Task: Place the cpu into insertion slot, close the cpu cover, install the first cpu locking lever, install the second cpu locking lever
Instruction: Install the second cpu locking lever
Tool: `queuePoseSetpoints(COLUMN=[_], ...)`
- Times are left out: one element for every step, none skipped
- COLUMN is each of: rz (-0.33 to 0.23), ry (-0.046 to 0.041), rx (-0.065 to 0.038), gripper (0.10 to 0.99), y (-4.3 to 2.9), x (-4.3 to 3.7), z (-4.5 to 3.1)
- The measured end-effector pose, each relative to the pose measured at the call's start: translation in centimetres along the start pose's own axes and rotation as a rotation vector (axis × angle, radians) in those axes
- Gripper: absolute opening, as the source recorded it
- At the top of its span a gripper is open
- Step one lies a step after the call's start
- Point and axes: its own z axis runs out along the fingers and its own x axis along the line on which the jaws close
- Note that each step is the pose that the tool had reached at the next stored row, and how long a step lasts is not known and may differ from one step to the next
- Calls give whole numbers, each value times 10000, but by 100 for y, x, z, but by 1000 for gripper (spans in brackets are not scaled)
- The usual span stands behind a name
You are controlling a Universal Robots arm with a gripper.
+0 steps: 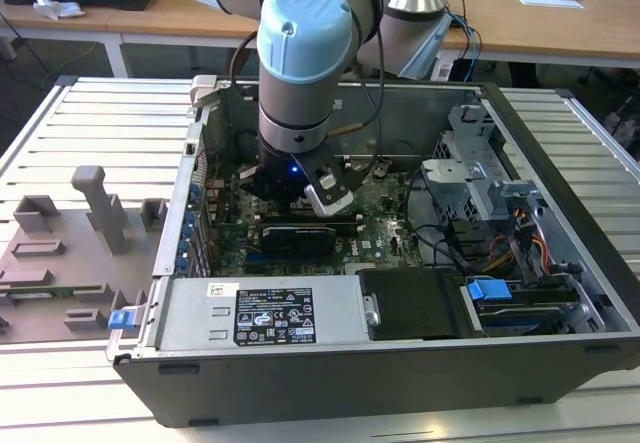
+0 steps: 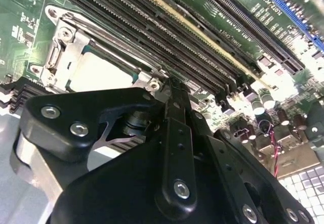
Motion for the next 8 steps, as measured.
queuePoseSetpoints(rz=[-2, -3, -2, -2, -2, -4, -9, -13], ry=[-4, -5, -5, -8, -11, -16, -32, -46], rx=[-9, -8, -7, -7, -8, -5, -7, -4], gripper=[106, 106, 106, 106, 106, 106, 106, 106], y=[-7, -15, -20, -26, -26, -24, -19, -14], x=[-1, 0, 1, 2, 2, 2, 3, 4], z=[1, -1, -3, -5, -13, -29, -57, -85])
